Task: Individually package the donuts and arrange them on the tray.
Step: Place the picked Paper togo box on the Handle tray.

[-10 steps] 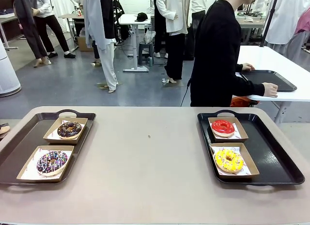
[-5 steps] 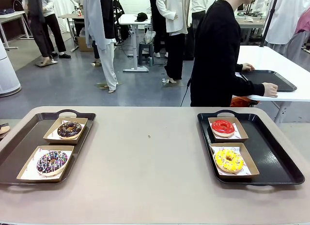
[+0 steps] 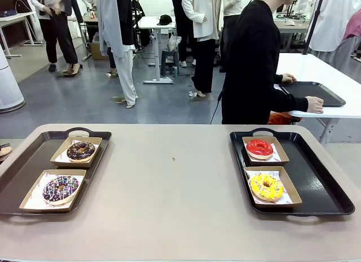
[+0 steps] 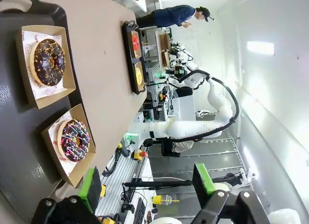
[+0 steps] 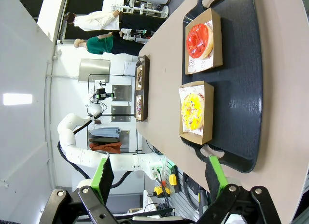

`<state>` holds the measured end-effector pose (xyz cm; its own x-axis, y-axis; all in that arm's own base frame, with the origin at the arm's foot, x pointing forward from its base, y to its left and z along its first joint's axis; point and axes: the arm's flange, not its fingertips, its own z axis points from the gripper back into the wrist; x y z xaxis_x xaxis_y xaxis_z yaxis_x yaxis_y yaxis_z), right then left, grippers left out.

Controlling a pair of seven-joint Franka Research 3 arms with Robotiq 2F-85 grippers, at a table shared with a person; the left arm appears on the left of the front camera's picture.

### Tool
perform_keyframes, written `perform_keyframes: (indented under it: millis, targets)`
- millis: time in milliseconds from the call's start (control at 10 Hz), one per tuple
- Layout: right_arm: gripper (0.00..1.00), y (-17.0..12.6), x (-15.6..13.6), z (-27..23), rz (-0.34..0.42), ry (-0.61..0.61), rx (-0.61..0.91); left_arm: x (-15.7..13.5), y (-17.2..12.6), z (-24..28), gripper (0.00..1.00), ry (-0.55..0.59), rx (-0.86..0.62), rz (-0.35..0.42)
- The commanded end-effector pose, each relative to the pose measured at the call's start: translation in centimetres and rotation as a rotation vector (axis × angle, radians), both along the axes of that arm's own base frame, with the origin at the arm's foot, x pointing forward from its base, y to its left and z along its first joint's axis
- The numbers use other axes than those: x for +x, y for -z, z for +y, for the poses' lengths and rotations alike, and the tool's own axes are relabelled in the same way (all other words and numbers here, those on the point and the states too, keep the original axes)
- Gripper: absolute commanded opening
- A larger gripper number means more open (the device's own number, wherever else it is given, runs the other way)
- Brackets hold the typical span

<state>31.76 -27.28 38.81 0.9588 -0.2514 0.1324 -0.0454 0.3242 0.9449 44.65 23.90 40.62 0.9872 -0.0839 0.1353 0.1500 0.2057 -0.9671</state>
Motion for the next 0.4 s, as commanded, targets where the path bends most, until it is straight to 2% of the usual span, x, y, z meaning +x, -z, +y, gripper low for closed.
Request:
perform_keyframes:
  millis: [0, 300]
  targets:
    - [1.0, -0.17, -0.14, 0.18, 0.01, 0.001, -0.002, -0.29, 0.08, 0.19, 1.0, 0.005, 0.006, 0.004]
    - [1.0, -0.17, -0.14, 0.18, 0.01, 0.001, -0.002, -0.29, 0.08, 0.19, 1.0, 0.005, 0.006, 0.004]
